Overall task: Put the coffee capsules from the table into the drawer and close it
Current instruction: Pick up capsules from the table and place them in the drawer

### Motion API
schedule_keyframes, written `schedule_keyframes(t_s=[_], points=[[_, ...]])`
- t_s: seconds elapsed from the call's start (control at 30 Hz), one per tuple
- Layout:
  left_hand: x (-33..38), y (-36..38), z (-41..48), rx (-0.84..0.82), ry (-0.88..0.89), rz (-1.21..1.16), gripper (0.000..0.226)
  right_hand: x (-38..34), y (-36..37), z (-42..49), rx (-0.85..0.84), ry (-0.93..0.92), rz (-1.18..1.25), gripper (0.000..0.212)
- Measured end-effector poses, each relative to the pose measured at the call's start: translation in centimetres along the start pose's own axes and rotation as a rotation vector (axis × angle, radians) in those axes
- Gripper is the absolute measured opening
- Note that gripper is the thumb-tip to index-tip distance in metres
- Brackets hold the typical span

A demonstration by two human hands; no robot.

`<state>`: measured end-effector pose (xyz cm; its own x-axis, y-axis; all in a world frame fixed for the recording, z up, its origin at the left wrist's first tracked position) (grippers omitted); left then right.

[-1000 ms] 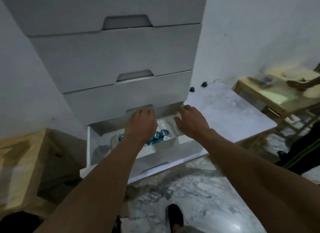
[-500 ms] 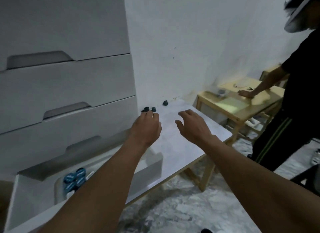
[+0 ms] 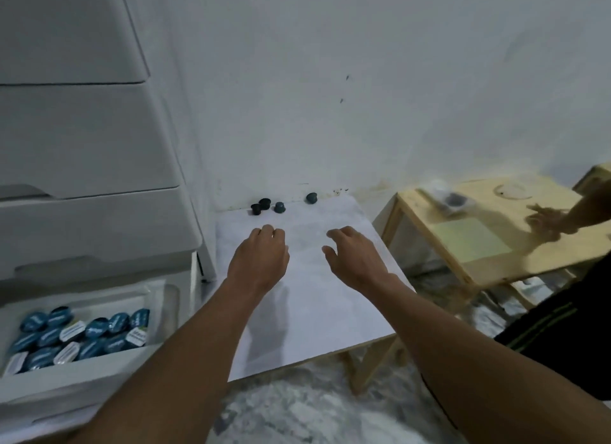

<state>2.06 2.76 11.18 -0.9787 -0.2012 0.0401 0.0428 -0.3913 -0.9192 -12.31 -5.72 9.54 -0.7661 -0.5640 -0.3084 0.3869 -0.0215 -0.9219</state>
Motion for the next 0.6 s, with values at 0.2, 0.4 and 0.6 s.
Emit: schedule_keyframes(t_s=[0.2, 0.4, 0.6], points=[[-2.2, 3.1, 2.4, -0.111, -0.123, 0.057, 0.013, 0.9, 3.2, 4.1, -0.083, -0.067, 0.072, 0.037], [-4.6, 7.4, 8.2, -0.078, -0.172, 0.053, 0.025, 2.0, 6.1, 10.8, -0.121, -0.095, 0.082, 0.040], [-7.0, 12.0, 14.3, -0.110, -0.249, 0.011, 0.033, 2.9, 9.4, 18.0, -0.185, -0.054, 0.076, 0.038]])
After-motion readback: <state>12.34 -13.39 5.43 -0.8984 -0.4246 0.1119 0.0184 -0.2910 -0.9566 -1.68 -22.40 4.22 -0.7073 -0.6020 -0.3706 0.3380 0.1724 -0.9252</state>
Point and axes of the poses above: each hand's wrist, its own z-axis towards the middle knuckle, its own y-axis out of the palm, x = y × z, the point moved 5 cm from there along z, towards the middle knuckle, and after that the axes turned 8 degrees about x, right-handed, at the moved point
